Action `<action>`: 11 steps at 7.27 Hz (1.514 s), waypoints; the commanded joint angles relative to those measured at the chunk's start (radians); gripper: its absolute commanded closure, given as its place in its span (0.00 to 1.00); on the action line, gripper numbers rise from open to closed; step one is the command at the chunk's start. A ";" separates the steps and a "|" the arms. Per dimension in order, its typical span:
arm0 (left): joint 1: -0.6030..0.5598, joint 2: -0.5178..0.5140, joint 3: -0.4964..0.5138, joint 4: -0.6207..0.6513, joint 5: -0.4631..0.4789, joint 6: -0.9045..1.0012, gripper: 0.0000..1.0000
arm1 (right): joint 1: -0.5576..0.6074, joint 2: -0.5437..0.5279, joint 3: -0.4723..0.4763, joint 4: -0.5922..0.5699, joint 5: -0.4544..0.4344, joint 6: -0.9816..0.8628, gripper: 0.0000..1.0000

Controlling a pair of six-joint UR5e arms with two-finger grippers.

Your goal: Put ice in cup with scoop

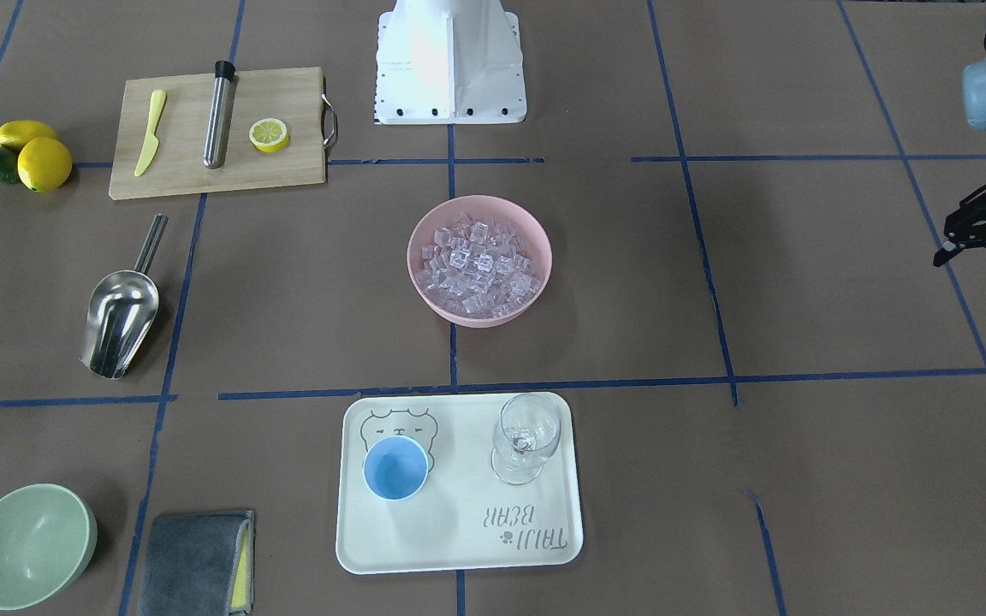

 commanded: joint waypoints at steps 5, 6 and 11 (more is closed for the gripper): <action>0.409 -0.043 0.103 -0.807 0.012 -0.005 0.00 | -0.212 -0.044 0.044 0.334 -0.072 0.428 0.00; 0.461 -0.114 0.158 -0.819 0.015 -0.005 0.00 | -0.251 -0.044 0.069 0.336 -0.081 0.489 0.00; 0.693 -0.281 0.235 -0.814 0.302 0.006 0.00 | -0.549 -0.069 0.192 0.336 -0.409 0.758 0.00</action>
